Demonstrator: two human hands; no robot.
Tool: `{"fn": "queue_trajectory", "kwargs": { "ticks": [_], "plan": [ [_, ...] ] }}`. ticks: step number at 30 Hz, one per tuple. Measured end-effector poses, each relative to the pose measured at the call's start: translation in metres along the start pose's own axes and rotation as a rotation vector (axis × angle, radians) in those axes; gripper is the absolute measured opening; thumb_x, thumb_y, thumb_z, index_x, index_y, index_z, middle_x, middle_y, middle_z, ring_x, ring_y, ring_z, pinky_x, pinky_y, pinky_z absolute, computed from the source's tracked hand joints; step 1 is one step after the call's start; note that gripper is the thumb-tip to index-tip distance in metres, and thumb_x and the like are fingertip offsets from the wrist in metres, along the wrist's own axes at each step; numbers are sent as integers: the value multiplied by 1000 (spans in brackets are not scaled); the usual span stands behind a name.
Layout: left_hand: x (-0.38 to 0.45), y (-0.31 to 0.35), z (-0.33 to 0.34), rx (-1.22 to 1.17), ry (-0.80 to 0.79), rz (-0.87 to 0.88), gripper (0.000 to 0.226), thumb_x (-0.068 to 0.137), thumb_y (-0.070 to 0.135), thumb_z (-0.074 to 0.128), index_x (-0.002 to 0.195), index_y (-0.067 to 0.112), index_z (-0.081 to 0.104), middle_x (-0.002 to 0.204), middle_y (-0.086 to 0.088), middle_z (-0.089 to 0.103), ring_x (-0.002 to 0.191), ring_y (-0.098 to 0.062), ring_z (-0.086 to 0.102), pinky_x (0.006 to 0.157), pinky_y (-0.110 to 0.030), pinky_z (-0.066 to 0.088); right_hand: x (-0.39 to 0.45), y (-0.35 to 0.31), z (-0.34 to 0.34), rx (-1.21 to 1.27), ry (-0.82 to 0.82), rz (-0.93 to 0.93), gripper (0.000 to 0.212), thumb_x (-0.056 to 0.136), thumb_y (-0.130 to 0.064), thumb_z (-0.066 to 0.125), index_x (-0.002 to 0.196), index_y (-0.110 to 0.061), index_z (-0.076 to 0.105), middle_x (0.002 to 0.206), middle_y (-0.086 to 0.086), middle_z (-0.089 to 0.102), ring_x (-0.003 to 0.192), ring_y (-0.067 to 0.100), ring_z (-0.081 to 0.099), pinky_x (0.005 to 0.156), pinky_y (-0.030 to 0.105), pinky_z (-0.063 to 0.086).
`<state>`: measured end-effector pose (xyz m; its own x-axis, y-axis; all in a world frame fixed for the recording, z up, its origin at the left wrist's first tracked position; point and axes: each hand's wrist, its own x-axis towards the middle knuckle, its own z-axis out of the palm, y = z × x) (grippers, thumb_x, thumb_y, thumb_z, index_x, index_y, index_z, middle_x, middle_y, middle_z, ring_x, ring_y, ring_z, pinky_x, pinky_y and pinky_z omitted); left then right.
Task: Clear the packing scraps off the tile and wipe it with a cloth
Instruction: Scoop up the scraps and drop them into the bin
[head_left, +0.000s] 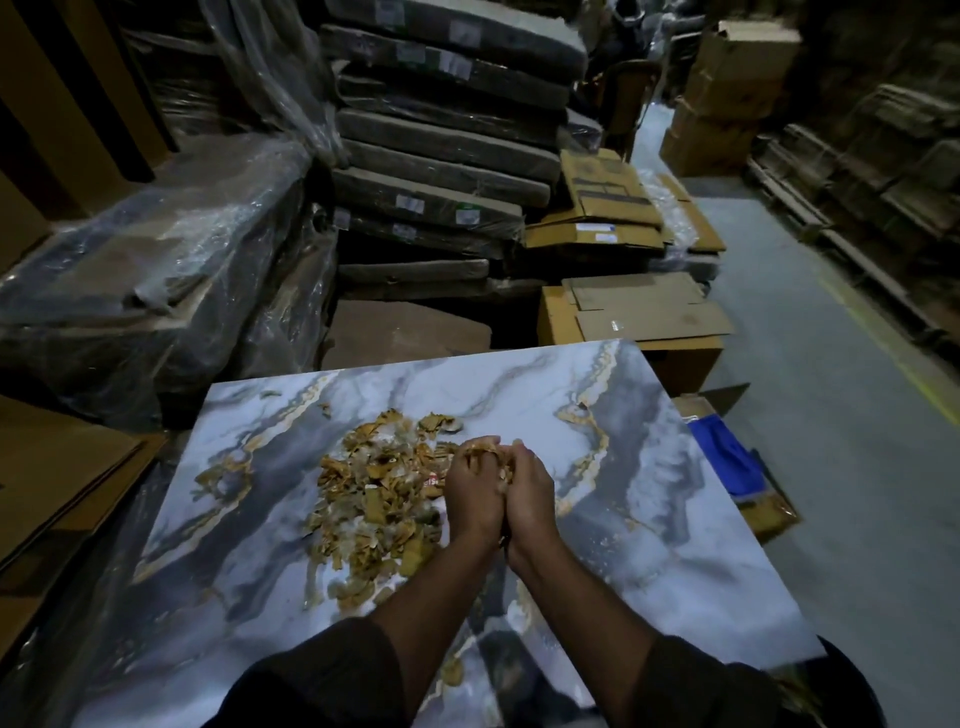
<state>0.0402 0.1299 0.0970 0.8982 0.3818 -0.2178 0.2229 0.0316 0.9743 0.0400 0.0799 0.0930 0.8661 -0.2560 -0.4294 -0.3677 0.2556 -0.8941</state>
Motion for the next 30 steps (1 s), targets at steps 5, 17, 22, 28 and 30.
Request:
{"fn": "queue_trajectory", "kwargs": {
  "ticks": [5,17,22,28,30],
  "plan": [
    [-36,-6,0,-26,-131,37,33,102,12,42,104,24,72,104,4,73,98,-14,69,84,-31,56,-19,5,-24,-71,-20,-40,33,103,-39,50,110,-11,66,102,10,73,92,27,70,78,40,57],
    [-104,-16,21,-211,-319,97,33,97,23,44,115,5,66,112,-13,67,109,-14,64,96,-29,51,-56,6,-85,346,218,133,31,93,-28,50,87,-9,74,85,13,73,82,32,69,68,37,54],
    [-129,-14,50,-302,-325,-104,59,100,59,46,121,9,69,119,-13,72,114,-28,67,104,-48,51,-66,1,-120,343,248,116,40,95,-29,48,106,0,74,102,20,75,96,37,72,83,45,59],
    [-152,-17,97,-132,-316,35,24,99,23,52,82,26,69,83,2,71,80,-15,68,73,-31,52,-62,-5,-173,429,279,94,31,95,-22,51,91,-7,78,87,10,75,77,24,71,62,29,54],
    [-161,-23,118,-81,-370,53,21,102,13,51,97,23,69,98,0,72,91,-15,68,80,-29,54,-56,-6,-197,475,290,98,33,94,-19,50,99,0,76,90,14,73,81,28,69,66,30,53]
  ]
}}
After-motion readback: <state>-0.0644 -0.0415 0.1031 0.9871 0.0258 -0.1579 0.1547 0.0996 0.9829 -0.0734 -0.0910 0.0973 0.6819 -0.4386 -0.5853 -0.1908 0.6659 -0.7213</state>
